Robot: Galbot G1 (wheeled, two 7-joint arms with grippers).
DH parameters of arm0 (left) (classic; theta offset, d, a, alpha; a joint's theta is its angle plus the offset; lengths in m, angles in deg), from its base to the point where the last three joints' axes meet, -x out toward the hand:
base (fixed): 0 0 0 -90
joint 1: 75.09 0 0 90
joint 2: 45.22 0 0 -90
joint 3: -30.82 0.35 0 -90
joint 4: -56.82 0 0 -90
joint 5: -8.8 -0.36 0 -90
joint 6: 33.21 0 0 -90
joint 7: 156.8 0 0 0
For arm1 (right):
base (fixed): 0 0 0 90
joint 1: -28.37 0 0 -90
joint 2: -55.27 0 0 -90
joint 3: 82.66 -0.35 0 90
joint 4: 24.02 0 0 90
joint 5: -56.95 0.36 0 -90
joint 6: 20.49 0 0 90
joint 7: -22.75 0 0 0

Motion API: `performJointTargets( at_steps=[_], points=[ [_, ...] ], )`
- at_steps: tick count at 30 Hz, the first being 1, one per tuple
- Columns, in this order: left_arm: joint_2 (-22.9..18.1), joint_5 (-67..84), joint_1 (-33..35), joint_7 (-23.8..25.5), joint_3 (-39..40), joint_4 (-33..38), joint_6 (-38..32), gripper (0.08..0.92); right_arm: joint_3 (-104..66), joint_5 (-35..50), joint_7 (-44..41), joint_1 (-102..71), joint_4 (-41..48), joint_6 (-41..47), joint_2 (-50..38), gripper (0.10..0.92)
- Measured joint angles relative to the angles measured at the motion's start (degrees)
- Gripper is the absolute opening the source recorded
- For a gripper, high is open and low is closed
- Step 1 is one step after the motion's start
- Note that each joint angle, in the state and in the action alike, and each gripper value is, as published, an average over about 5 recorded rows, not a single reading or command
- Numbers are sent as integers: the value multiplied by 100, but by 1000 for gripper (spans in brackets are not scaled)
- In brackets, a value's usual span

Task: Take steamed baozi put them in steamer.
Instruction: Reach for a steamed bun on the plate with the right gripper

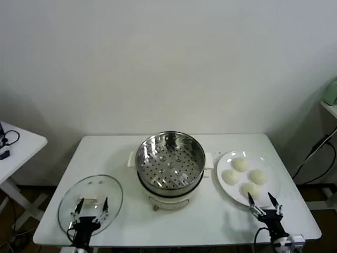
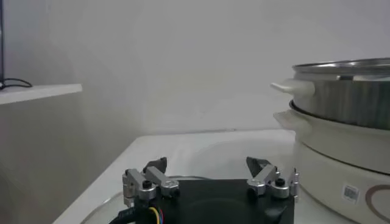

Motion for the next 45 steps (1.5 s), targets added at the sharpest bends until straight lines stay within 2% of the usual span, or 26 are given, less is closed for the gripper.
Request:
performJointTargets(
  at_steps=[9,17,24,30,37,45],
  points=[
    [2,-66,36,1,68,17,-44,823,215,77,-127,1232,64,1322,-740,823],
    [14,-183,45,0,156,-62,-126,823,1604,-904,-1482,2978,525,2230,-2116,823],
    [47,-255,33,1,182,-140,-213,823,3747,-2042,-3122,5094,1232,1971,-3146,823],
    [71,-345,41,-2,245,-236,-295,823,6010,-2745,-4365,7308,2039,1358,-3465,823],
    [83,-410,48,-9,305,-374,-397,823,8053,-3011,-5265,9015,3048,920,-3200,823],
    [111,-450,19,-8,254,-467,-434,823,8926,-3015,-5698,9601,4194,620,-2364,823]
  ],
)
